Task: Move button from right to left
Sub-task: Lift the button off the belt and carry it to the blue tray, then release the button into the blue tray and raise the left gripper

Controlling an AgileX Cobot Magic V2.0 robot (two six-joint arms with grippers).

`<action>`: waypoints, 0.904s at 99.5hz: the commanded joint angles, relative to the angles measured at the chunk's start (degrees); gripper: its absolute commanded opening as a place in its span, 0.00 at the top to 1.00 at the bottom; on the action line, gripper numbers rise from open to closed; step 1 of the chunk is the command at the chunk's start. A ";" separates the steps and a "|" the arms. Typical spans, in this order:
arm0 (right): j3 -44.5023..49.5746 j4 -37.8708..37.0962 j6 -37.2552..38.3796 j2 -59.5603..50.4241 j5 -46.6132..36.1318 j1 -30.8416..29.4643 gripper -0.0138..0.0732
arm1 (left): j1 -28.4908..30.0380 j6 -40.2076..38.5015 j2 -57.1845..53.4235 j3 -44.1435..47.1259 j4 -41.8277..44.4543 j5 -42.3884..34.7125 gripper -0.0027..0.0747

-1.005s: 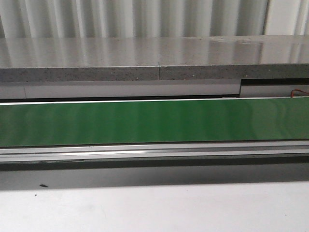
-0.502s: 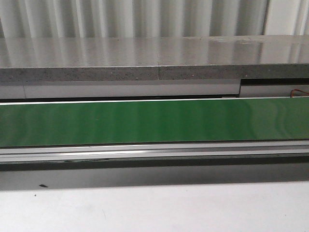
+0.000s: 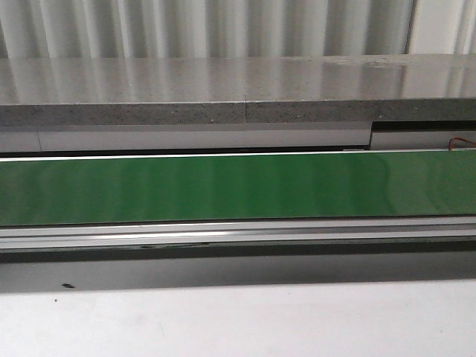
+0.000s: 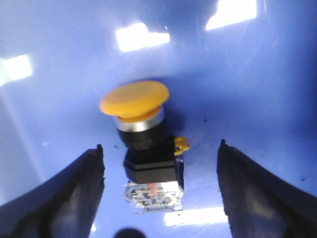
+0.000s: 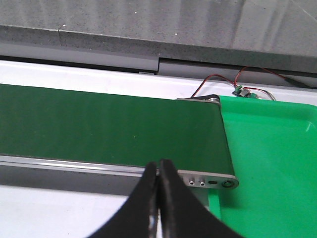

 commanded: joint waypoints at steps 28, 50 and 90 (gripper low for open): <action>-1.22 0.04 -0.42 0.69 -4.62 0.06 0.92 | -2.91 -15.79 -13.01 -2.11 -8.28 -2.50 0.88; -1.22 0.04 -0.42 0.69 -4.62 0.06 0.92 | -10.11 -24.50 -19.43 1.65 -8.97 -7.63 0.99; -1.22 0.04 -0.42 0.69 -4.62 0.06 0.92 | -22.99 -34.68 -29.77 13.39 -10.38 -16.29 0.99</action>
